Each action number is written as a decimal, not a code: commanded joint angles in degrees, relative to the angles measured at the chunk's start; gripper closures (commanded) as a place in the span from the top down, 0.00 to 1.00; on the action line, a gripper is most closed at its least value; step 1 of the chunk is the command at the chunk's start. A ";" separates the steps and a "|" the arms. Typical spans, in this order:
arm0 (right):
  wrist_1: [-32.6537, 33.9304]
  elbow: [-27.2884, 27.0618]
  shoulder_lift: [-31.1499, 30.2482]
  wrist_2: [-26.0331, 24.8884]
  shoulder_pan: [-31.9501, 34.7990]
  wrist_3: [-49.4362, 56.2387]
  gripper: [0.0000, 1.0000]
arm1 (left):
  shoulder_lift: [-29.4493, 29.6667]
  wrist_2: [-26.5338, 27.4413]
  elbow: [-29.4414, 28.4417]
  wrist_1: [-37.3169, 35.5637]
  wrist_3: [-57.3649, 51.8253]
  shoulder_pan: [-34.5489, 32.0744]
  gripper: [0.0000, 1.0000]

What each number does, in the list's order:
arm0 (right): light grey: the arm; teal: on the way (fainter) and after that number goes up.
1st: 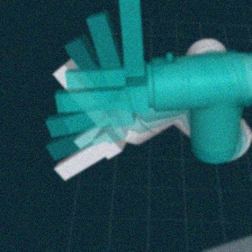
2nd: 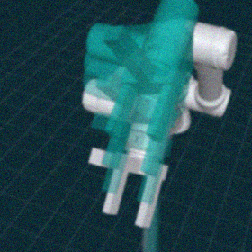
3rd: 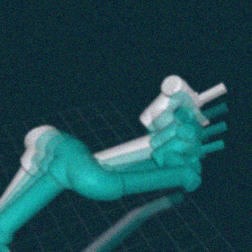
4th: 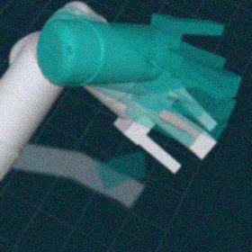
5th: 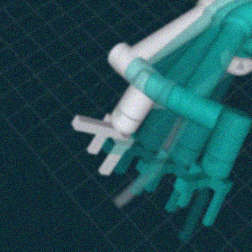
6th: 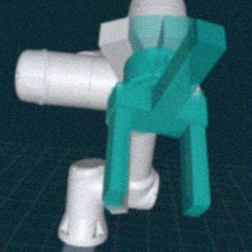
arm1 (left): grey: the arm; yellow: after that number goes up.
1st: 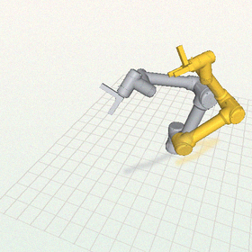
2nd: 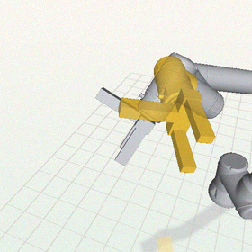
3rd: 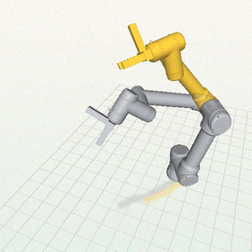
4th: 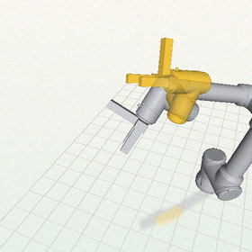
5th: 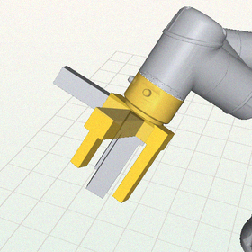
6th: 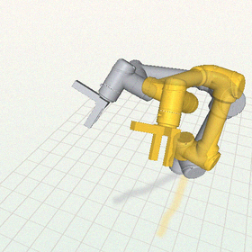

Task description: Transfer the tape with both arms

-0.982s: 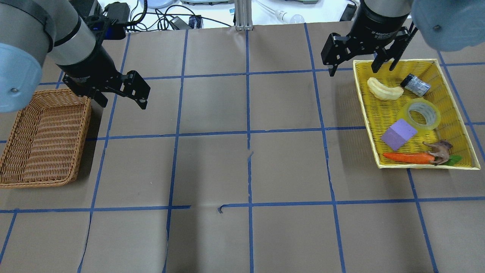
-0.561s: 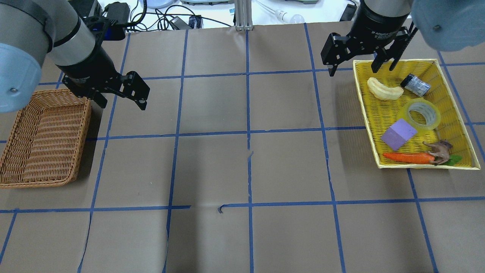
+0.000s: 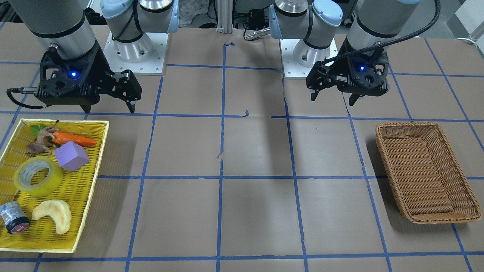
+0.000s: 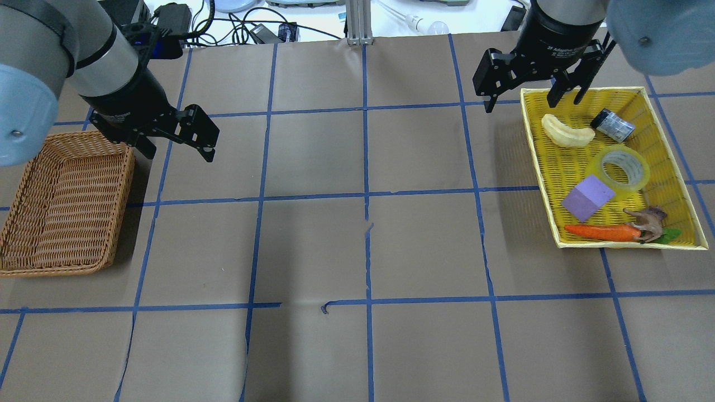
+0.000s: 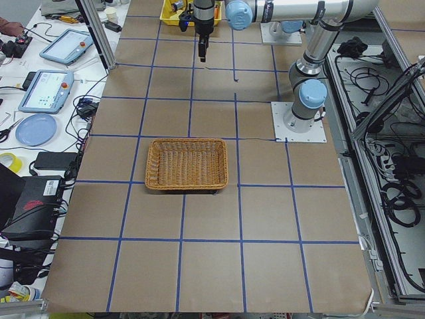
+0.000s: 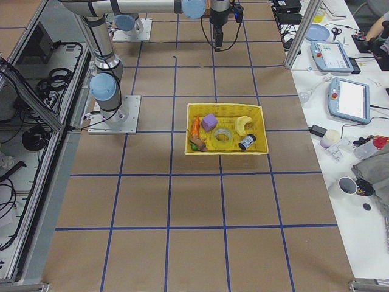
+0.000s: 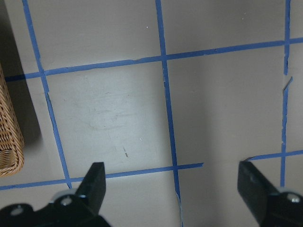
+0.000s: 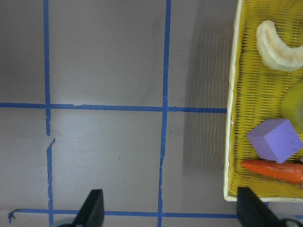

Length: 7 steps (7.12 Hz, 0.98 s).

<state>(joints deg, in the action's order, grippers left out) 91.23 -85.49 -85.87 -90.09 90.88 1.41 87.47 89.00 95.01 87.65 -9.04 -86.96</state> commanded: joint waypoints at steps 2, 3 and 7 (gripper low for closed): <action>-0.09 -0.03 0.00 0.00 0.00 0.00 1.00 | -0.10 0.30 -0.09 0.06 -0.01 0.12 1.00; 0.00 0.06 0.00 0.00 0.00 0.00 1.00 | 0.33 0.39 -0.09 0.06 -0.01 0.03 1.00; -0.09 0.06 0.09 -0.08 0.00 0.00 1.00 | 0.42 2.57 0.00 -0.38 -0.01 0.12 1.00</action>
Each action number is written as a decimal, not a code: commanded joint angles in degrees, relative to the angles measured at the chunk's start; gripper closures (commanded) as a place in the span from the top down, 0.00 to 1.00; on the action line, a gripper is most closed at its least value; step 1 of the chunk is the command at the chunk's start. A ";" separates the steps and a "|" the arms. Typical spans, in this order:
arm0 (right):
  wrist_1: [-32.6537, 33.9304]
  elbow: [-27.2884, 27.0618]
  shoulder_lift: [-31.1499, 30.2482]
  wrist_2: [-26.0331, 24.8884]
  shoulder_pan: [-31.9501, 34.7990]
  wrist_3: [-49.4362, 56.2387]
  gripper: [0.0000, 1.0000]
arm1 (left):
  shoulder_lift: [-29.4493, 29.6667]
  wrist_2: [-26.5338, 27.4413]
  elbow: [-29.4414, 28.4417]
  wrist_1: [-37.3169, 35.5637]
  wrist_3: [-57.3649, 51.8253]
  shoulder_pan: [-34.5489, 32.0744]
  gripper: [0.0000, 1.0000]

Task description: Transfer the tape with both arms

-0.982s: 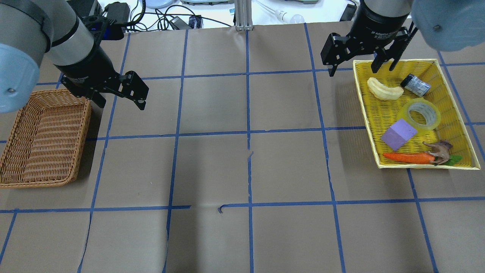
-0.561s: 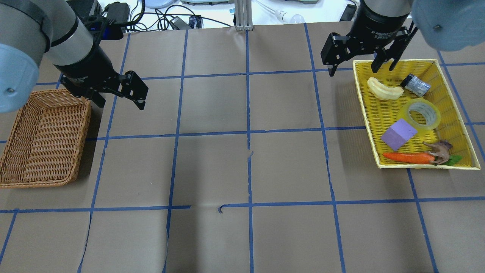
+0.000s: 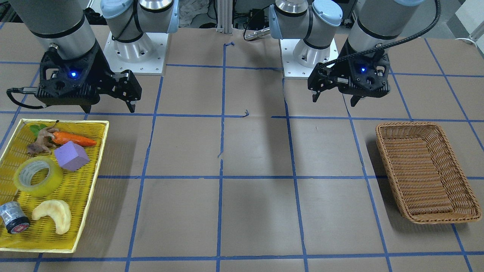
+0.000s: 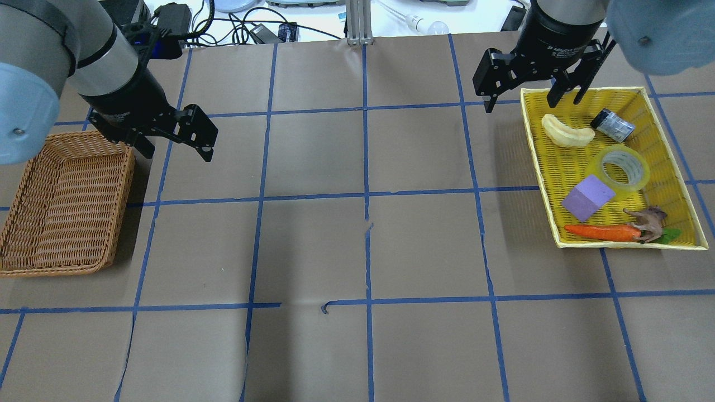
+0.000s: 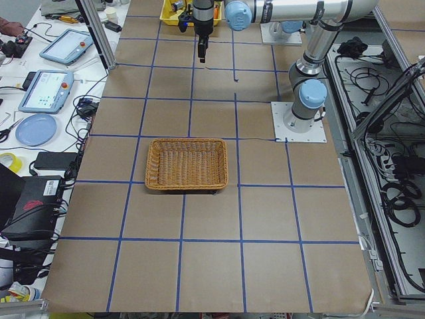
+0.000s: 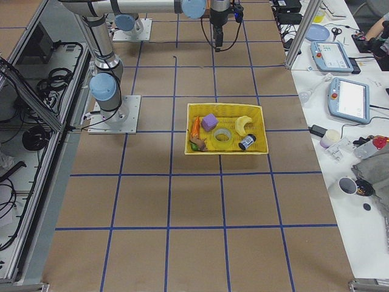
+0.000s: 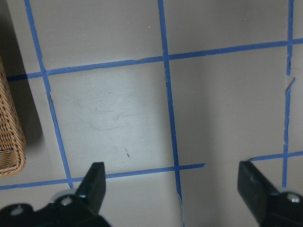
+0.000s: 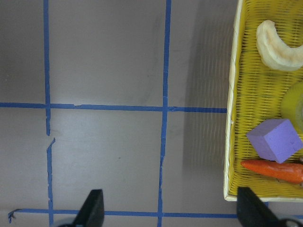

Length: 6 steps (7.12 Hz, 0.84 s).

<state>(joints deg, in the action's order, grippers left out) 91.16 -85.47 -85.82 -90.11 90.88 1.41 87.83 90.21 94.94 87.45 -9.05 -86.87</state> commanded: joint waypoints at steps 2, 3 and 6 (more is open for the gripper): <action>-0.02 0.04 0.04 -0.07 0.00 0.00 1.00 | 0.15 1.20 0.07 -0.44 0.00 0.04 1.00; -0.02 0.04 0.04 -0.07 0.00 0.00 1.00 | 0.15 1.28 0.07 -0.44 0.00 0.04 1.00; -0.28 0.39 0.38 -0.16 -1.13 1.13 1.00 | 0.15 1.20 0.07 -0.52 -0.09 0.04 1.00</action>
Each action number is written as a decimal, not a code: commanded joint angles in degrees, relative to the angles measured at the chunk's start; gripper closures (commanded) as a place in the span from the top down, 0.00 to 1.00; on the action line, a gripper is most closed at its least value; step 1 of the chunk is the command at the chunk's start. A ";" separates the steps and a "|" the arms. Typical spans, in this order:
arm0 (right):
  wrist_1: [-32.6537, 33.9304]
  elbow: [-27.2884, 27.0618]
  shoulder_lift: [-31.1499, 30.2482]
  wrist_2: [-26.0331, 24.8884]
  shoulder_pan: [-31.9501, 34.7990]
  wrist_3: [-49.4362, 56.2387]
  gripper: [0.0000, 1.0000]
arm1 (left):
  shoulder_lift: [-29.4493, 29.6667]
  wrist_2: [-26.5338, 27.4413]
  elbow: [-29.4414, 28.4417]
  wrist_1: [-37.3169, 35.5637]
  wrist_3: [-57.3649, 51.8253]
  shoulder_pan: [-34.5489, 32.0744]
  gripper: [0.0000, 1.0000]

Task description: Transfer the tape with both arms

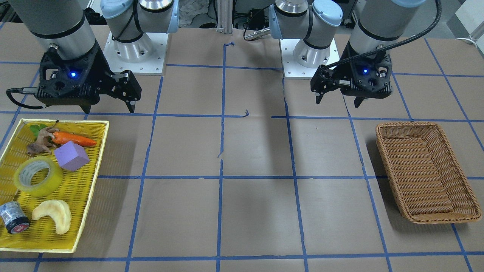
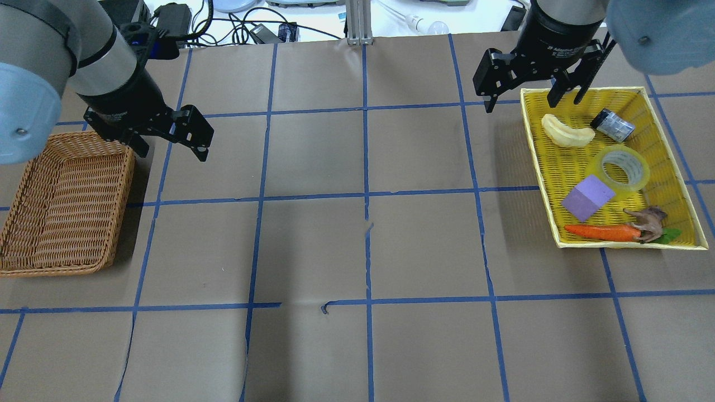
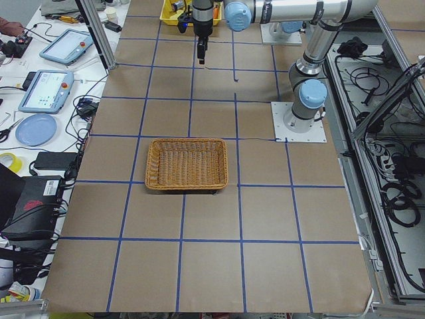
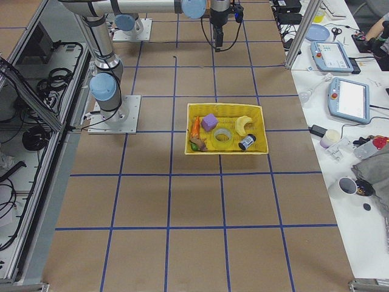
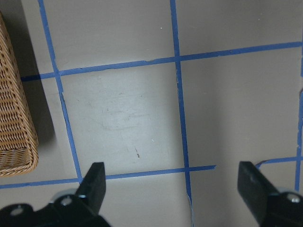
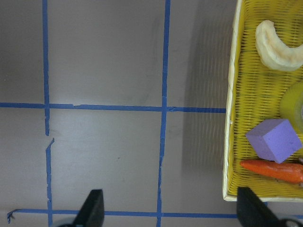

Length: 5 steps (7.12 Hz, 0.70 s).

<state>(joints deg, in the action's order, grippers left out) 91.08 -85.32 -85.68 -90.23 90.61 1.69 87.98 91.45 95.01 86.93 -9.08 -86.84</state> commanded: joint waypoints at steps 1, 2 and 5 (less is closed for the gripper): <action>-0.38 0.15 1.55 -0.73 -2.96 3.47 1.00 | 0.00 -0.05 0.00 -0.01 -0.07 0.00 1.00; -0.21 0.33 3.13 -0.82 -6.63 7.67 1.00 | 0.09 -0.05 0.00 -0.10 -0.07 0.00 1.00; 5.74 -1.33 9.36 -1.35 -19.72 38.82 1.00 | 0.27 -0.05 0.00 -0.10 -0.15 0.00 1.00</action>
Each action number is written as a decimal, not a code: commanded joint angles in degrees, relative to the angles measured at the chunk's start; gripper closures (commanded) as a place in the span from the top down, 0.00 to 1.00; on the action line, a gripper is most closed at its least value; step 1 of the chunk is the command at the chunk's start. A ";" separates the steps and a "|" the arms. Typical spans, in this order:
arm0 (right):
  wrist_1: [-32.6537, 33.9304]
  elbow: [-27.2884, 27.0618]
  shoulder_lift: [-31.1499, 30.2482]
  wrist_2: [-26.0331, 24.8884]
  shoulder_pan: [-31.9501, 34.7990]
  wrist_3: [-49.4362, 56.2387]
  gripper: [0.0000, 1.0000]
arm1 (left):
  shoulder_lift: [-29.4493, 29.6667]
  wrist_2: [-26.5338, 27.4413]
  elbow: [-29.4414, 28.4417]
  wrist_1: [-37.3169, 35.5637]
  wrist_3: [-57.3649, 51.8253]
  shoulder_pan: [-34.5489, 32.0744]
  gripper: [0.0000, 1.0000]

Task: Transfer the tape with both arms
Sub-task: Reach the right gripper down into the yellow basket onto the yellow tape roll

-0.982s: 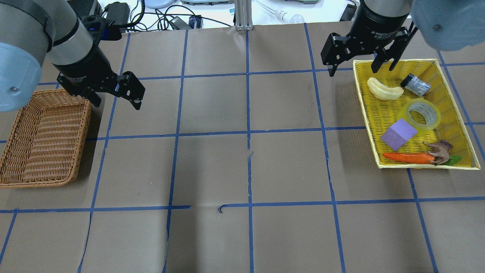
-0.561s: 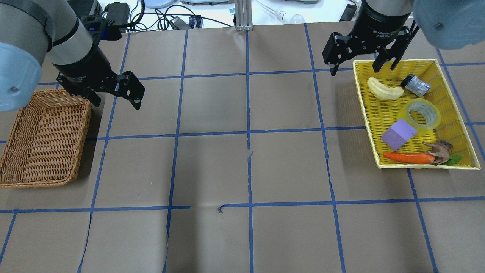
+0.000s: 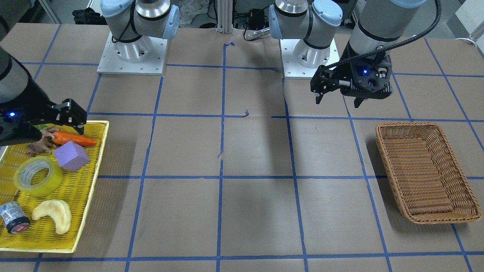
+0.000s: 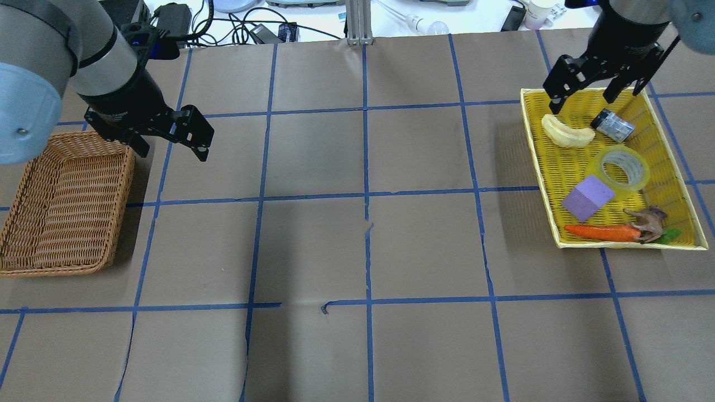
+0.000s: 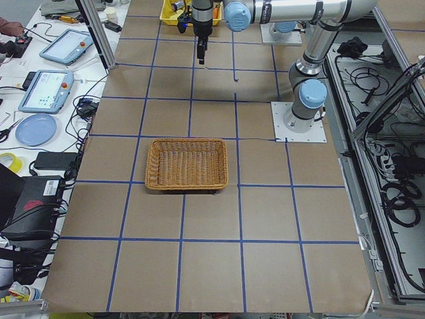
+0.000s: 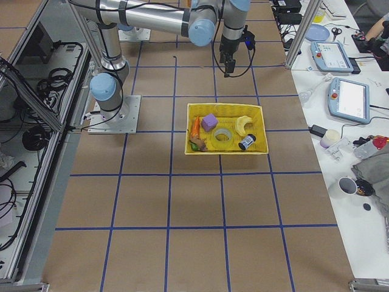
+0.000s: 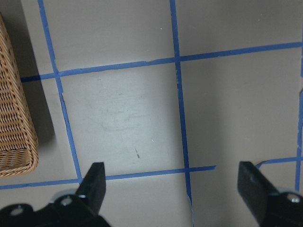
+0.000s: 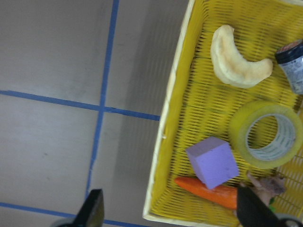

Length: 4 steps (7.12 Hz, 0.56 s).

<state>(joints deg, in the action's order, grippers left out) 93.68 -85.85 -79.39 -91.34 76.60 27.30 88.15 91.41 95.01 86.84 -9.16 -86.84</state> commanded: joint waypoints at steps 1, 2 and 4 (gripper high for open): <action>9.79 -3.24 5.71 -0.67 -10.02 25.22 1.00 | 0.18 0.00 0.09 0.00 -0.07 0.00 1.00; 18.47 -6.92 8.69 -0.68 -13.02 33.61 1.00 | 0.35 0.00 0.09 0.08 -0.07 -0.09 1.00; 26.71 -8.63 14.67 2.03 -15.77 34.49 0.94 | 0.36 0.00 0.09 0.00 -0.07 -0.09 1.00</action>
<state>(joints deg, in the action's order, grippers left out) 115.64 -93.45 -68.36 -91.00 62.44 60.05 88.48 91.41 95.09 86.86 -9.23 -86.91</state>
